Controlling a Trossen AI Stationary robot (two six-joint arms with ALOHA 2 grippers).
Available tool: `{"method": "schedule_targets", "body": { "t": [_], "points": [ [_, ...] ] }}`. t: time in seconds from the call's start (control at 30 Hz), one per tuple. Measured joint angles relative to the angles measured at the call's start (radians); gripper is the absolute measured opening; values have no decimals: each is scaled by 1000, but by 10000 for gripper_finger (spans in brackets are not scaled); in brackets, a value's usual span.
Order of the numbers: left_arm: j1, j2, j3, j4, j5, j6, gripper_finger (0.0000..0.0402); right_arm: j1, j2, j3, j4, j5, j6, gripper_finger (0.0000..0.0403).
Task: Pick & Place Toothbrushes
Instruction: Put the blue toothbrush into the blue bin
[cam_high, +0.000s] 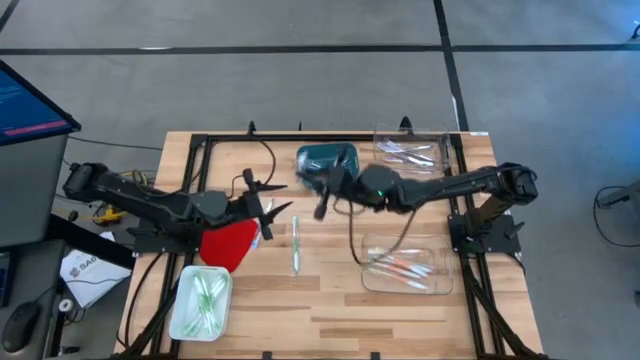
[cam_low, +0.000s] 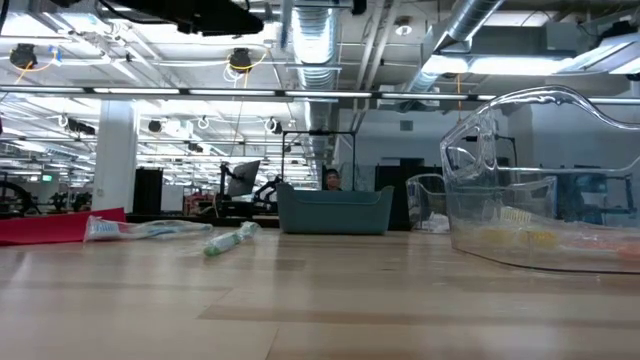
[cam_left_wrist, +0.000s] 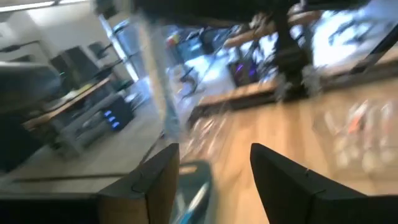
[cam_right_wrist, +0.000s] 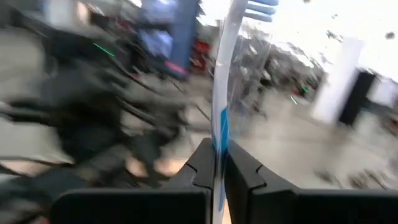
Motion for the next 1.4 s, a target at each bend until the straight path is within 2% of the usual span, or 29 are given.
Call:
{"method": "schedule_targets", "body": {
  "t": [0.13,0.37,0.53,0.73,0.87,1.0,1.13,1.4],
  "points": [
    [-32,-49,0,-116,-73,0,196,-82,0,36,-142,6,55,6],
    [-97,-111,-12,-287,-76,-112,188,-232,0,99,-364,-15,79,6],
    [-167,-126,-82,-299,-74,-187,187,-358,41,154,-530,-120,124,6],
    [-224,-125,-121,-299,-73,-208,186,-456,195,273,-769,-234,140,6],
    [-249,-126,-121,-297,-75,-209,184,-474,334,398,-991,-229,108,6],
    [-273,-126,-121,-298,-76,-209,184,-458,428,498,-1158,-155,59,6],
    [-296,-126,-121,-300,-76,-209,181,-449,481,518,-1234,-135,37,6],
    [-304,-126,-121,-308,-76,-209,179,-451,480,521,-1301,-136,14,7]
  ]
}}
